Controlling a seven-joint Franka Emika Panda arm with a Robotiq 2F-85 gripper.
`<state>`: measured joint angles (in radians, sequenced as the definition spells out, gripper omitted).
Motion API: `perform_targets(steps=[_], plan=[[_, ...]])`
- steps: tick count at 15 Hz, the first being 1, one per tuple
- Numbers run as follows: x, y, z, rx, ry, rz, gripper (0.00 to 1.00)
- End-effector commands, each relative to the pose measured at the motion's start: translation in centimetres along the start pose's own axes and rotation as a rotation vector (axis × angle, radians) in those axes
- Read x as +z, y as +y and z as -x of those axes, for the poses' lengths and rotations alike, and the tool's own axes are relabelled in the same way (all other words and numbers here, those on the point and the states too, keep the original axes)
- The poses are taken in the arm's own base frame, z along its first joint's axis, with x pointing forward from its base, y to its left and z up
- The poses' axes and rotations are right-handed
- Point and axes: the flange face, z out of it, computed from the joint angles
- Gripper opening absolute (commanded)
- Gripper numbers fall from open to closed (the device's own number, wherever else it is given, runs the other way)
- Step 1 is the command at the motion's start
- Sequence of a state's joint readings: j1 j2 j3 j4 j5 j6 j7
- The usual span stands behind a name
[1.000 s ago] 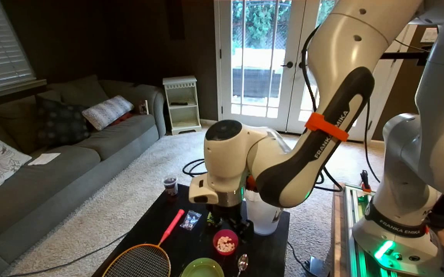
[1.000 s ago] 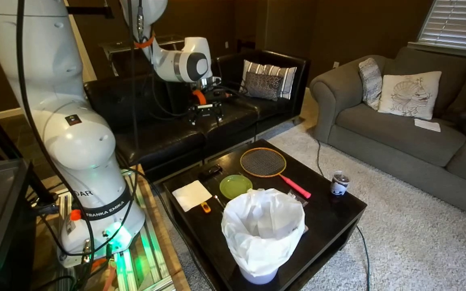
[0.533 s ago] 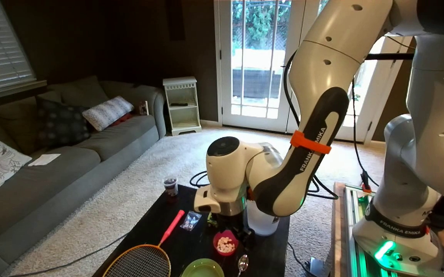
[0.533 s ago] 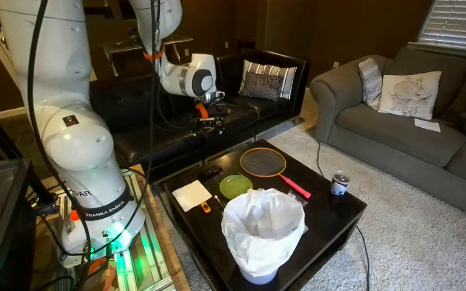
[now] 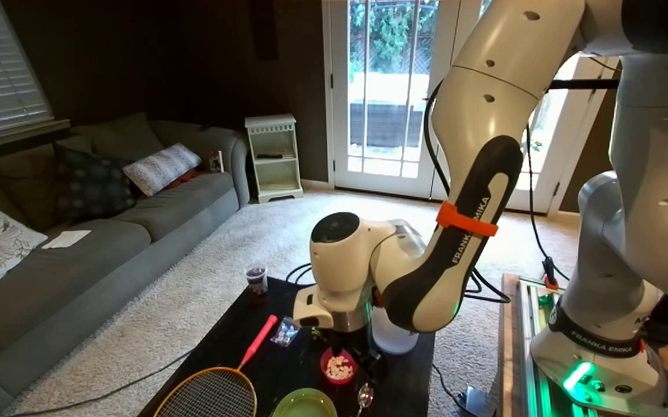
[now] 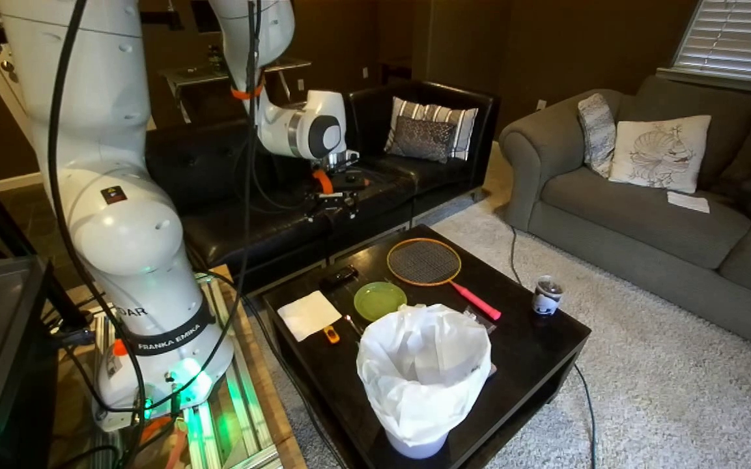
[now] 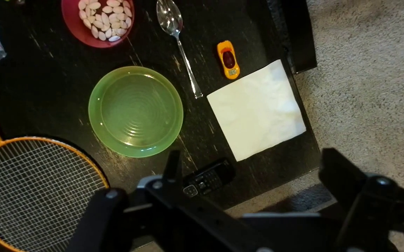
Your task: Rotate the orange object on the table.
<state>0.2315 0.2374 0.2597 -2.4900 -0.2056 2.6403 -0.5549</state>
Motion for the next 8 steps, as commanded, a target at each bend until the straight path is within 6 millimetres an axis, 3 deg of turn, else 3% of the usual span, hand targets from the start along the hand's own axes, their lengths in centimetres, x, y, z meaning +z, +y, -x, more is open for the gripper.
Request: perform_targets(steps=[1, 8], plan=[[2.7, -1.7, -2.0, -0.043, -0.014, -0.007, 1.00], [8.5, -5.2, -5.9, -0.201, -0.095, 0.055, 1.00]])
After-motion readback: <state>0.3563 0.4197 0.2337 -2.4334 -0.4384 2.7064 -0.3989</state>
